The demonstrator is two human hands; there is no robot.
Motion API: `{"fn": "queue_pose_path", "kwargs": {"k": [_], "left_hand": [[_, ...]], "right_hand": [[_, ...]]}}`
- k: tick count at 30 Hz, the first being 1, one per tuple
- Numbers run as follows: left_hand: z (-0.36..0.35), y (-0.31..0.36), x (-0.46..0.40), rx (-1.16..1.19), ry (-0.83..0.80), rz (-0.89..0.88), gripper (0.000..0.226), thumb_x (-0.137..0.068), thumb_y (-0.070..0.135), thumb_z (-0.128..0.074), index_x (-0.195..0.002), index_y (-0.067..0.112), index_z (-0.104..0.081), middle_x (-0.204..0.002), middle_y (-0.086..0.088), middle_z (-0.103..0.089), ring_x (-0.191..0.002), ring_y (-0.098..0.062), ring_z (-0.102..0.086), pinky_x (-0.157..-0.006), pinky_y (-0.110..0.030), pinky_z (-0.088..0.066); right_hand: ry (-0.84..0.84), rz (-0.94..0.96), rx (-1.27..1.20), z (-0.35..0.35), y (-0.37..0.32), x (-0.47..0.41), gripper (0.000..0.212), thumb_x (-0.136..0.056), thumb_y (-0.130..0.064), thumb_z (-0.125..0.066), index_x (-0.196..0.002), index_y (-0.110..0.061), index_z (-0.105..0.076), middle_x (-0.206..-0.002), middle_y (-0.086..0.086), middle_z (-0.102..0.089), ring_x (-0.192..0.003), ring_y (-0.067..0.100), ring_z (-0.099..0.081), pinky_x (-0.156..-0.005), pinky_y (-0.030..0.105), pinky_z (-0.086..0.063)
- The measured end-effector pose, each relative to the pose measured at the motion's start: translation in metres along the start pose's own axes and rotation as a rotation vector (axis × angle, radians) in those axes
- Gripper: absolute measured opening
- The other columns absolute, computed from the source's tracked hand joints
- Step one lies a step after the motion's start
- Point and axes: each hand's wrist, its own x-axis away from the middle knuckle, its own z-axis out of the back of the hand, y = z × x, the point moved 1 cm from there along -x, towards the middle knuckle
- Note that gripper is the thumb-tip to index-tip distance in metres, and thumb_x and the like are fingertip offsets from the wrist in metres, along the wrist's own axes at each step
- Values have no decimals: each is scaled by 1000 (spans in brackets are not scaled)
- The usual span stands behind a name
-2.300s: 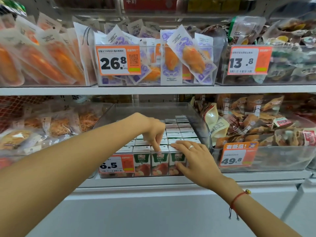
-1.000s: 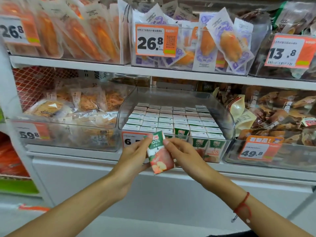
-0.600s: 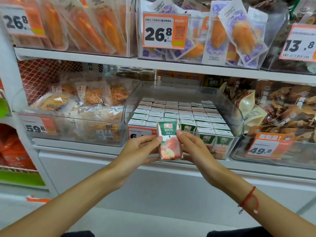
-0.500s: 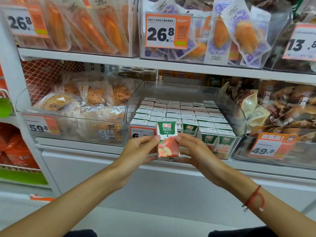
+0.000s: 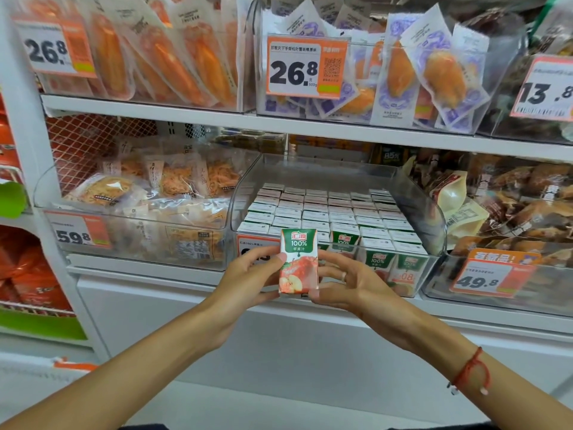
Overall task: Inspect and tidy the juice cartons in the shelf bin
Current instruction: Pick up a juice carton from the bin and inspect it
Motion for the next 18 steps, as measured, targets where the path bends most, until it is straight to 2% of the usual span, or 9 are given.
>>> {"fn": "queue_pose_path", "kwargs": {"k": [2,4,7,10,14,16,18], "left_hand": [[1,0,0,-15,28,-9,17,-96,24,-59,-113,25,-63,-100,1,-76,-88,-8,-73,-65,-17,-57],[0,-2,-1,-77,68,-37,22,-94,27,-62,-115,23,-63,-106,1,-74,-94,-8,-71,-76,-21,-58],[-6,-6,0,-126,102,-44,41,-80,39,-75,-114,23,-61,-106,3,-72,-97,-11,-70,-87,-32,-57],[-8,-7,0,-124,141,-40,51,-67,45,-81,-109,27,-59,-99,5,-73,-93,-14,-72,-85,-35,-59],[-5,-2,0,-62,68,-74,51,-62,53,-76,-105,29,-66,-98,4,-76,-90,-11,-73,-87,-30,-57],[-7,-1,0,-69,20,-102,50,-65,55,-73,-108,30,-67,-103,7,-75,-98,-9,-71,-93,-29,-52],[-9,1,1,-91,-1,-141,53,-65,57,-70,-113,34,-65,-110,13,-72,-105,-1,-66,-91,-19,-49]], "right_hand": [[39,19,49,-1,-1,1,68,-73,-7,-83,-130,-27,-54,-108,-5,-73,-97,14,-71,-82,21,-55],[129,62,168,-4,-2,2,71,-71,-8,-84,-130,-30,-52,-107,-5,-71,-93,8,-70,-81,21,-56],[197,212,337,-16,-2,6,72,-67,-13,-88,-121,-43,-51,-101,-12,-65,-88,1,-65,-72,17,-55],[157,273,392,-20,-5,7,68,-68,-24,-87,-121,-47,-52,-98,-23,-64,-90,0,-64,-71,15,-54],[136,157,223,-10,-11,6,46,-72,-43,-74,-116,-35,-63,-103,-10,-68,-97,5,-66,-88,24,-55],[101,54,156,-7,-11,6,53,-71,-44,-71,-121,-28,-60,-115,-4,-67,-104,7,-66,-98,32,-52],[17,-37,88,-7,-11,7,58,-76,-40,-71,-129,-25,-56,-124,-1,-66,-110,8,-65,-103,34,-49]]}}
